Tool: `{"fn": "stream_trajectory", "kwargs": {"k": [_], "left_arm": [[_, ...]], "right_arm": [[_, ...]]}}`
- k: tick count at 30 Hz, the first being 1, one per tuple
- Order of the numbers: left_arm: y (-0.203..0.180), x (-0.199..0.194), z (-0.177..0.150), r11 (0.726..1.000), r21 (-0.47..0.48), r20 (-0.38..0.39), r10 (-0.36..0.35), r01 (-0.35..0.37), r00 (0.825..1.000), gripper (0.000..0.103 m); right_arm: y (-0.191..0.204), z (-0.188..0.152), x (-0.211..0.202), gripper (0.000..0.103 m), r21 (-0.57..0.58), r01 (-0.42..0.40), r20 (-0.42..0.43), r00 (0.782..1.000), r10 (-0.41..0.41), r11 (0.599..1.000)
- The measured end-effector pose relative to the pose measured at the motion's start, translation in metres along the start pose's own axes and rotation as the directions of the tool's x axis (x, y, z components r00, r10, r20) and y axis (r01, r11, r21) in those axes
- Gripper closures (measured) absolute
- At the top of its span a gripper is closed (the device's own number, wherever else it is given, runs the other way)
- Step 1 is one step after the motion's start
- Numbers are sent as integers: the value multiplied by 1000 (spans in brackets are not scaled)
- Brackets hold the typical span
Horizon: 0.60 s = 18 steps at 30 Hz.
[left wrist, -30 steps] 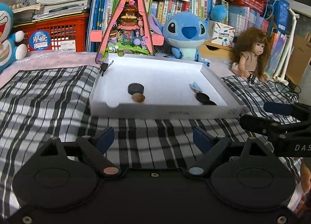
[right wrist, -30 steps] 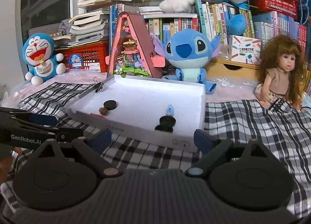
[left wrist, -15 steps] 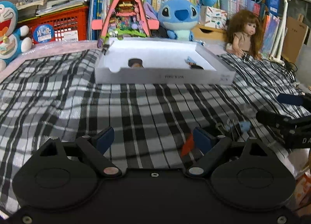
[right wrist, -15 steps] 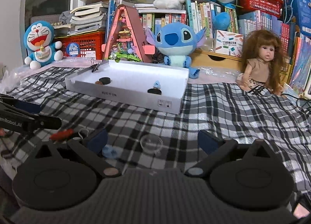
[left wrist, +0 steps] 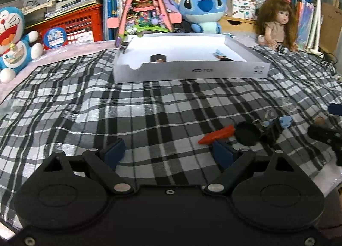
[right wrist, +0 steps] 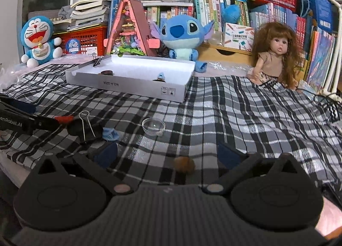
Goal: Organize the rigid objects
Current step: 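Move the left tool to the orange carrot while the right tool approaches a brown nut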
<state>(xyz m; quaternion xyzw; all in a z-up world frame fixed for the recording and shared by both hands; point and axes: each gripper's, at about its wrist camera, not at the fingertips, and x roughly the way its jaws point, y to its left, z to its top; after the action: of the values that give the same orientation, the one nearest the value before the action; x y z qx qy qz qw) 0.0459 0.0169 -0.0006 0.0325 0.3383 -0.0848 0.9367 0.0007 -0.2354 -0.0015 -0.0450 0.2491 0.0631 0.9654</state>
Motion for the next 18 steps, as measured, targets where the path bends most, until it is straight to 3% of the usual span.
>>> {"fn": "stream_trajectory", "kwargs": {"k": [3,12,18], "left_arm": [[2,4,0,999,-10,3,35,-35,999,7],[-4,-2,-5,996,-50,28,72,-71,997,7],[-22,-10,-11,998,-30,61,64,-62,996,21]], "right_arm": [[-1,-3,0,0,16,7,-2,1000,-7,1000],[0,-14,-3,0,26,28,10,1000,-29,999],[3,-17,-5,5,-5,36,27,999,-36,999]]}}
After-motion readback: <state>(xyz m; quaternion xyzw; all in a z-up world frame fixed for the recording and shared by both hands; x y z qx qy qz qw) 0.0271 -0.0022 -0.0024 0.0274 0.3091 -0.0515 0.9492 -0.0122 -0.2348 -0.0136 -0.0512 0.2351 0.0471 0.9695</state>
